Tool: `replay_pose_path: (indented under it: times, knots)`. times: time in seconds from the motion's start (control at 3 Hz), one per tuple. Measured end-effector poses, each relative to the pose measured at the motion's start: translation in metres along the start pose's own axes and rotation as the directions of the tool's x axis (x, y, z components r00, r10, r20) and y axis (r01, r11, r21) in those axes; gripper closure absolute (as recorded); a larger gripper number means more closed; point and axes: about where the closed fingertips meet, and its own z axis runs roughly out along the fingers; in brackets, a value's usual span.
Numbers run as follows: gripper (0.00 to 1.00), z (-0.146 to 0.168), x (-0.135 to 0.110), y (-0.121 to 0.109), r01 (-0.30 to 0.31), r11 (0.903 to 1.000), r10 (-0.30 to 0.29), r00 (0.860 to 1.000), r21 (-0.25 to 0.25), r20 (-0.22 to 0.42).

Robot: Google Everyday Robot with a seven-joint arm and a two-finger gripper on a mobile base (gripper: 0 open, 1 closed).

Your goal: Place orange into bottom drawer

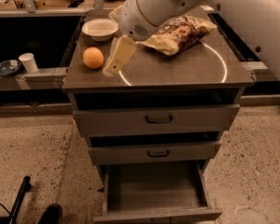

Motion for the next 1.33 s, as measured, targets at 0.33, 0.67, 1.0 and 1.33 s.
replay_pose_path:
  times: [0.33, 0.67, 1.0, 1.33]
  knots:
    - [0.0, 0.032, -0.008, -0.013, 0.023, 0.9997, -0.022, 0.998, -0.008, 0.063]
    - [0.0, 0.072, -0.012, -0.038, 0.032, 0.9995, -0.031, 0.991, -0.006, 0.133]
    - [0.0, 0.122, -0.006, -0.079, 0.011, 0.9998, -0.014, 0.974, 0.018, 0.224]
    - [0.0, 0.146, 0.001, -0.099, -0.01, 0.9996, 0.003, 0.96, 0.025, 0.279]
